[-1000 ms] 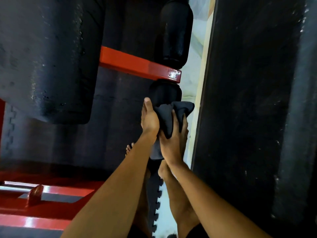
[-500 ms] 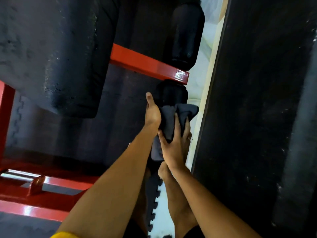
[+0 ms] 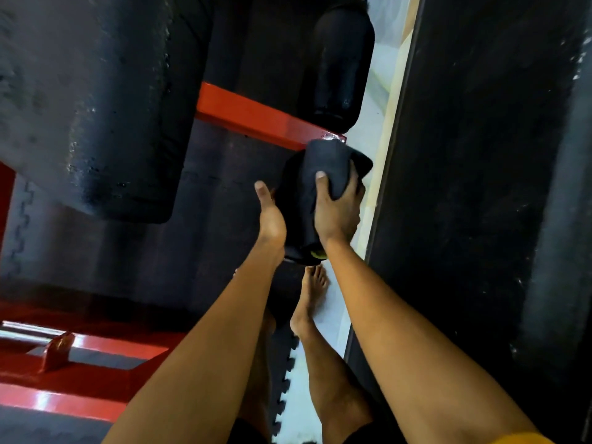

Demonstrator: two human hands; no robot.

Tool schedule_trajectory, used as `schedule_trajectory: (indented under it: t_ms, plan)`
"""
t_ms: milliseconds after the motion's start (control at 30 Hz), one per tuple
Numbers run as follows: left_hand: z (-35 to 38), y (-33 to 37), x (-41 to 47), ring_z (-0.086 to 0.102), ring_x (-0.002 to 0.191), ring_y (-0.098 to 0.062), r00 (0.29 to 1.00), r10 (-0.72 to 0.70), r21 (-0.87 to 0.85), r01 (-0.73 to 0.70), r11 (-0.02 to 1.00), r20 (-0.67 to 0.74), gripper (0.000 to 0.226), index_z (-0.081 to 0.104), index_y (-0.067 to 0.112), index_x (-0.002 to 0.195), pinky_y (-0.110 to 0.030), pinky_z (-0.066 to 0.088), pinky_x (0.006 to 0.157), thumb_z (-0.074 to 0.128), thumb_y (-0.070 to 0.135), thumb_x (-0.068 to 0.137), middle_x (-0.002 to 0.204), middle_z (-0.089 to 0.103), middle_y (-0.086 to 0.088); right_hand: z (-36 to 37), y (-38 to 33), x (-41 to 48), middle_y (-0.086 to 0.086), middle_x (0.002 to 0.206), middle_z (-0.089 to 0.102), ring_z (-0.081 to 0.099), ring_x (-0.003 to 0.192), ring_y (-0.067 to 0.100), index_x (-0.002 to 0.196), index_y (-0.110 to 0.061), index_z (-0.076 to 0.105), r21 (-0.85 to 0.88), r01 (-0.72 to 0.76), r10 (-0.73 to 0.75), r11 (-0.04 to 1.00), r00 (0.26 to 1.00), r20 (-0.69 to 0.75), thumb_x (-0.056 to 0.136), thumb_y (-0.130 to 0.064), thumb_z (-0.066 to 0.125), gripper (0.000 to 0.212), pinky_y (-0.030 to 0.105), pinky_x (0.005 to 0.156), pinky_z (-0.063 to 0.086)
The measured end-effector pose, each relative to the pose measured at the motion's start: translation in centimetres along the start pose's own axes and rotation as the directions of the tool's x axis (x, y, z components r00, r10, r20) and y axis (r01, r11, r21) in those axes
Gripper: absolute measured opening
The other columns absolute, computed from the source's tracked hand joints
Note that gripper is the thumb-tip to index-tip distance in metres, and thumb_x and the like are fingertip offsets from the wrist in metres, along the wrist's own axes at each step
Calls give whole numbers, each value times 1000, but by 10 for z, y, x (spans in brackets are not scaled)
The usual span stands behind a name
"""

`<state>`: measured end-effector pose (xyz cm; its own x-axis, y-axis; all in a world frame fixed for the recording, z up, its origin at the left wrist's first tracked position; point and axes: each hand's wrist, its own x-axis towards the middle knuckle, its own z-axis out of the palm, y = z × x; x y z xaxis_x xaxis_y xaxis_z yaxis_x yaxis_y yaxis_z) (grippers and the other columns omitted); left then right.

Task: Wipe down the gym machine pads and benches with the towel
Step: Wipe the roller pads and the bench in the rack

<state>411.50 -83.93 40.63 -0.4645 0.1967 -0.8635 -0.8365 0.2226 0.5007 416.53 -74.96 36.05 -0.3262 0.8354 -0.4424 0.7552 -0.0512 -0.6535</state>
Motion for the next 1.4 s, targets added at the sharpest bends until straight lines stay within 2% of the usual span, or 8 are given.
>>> schedule_trajectory:
  t_ms: [133,333,500,700,833,1133,1267,1400]
  plan:
    - [5,0,-4,48,128,-13,999,-11,39,9,999,51,77,39,21,155,-26,37,100,9,68,102,148,49,1,-1,-5,0,3,155,45,51,135,37,157,-35,34,116,-186,190,976,982,-19,97,-68,48,70,47,102,43]
    - [6,-1,-3,61,94,-11,995,-76,-55,80,995,70,75,53,17,144,-29,51,80,19,69,102,122,62,-4,0,-1,-10,7,167,24,37,143,40,156,-40,37,-416,454,-452,788,885,110,84,-71,56,82,53,108,39]
    - [3,-4,-6,60,85,5,997,-15,44,12,999,76,65,48,27,143,-10,50,61,10,63,105,107,64,12,2,-13,18,3,153,43,52,133,37,154,-39,34,3,-124,124,992,992,6,95,-67,51,68,49,99,43]
    - [2,-5,5,46,130,-13,997,-44,-3,44,999,60,76,47,18,150,-34,36,111,15,68,103,132,54,3,-3,39,-68,4,165,29,46,138,31,160,-38,23,-219,269,-273,938,962,15,91,-67,55,81,48,98,52]
    - [-1,-7,9,60,123,-20,998,-27,-24,28,999,64,66,65,31,119,-38,45,110,15,70,102,116,69,4,-8,68,-112,2,167,24,42,141,29,159,-41,27,-160,233,-229,959,973,44,92,-72,49,77,51,98,53]
    - [-14,-65,78,22,154,-16,999,-32,114,33,993,-10,126,33,44,155,-51,16,125,22,113,50,165,31,8,15,-14,0,3,168,22,41,139,38,155,-38,35,-322,184,-207,929,978,-39,96,-64,50,66,59,100,47]
    - [6,-34,27,27,152,-17,995,35,175,-19,984,-91,106,37,45,154,-49,16,126,15,104,69,162,37,11,0,30,-62,0,169,20,41,143,29,158,-38,28,-247,281,-295,927,955,-19,95,-55,55,70,56,107,46]
    - [39,-26,-41,-6,157,-11,967,251,380,-218,899,-39,69,10,23,163,-34,-9,126,11,59,105,171,1,6,-15,73,-98,-1,163,31,39,145,16,158,-27,31,-114,199,-193,973,979,66,93,-60,44,74,34,118,38]
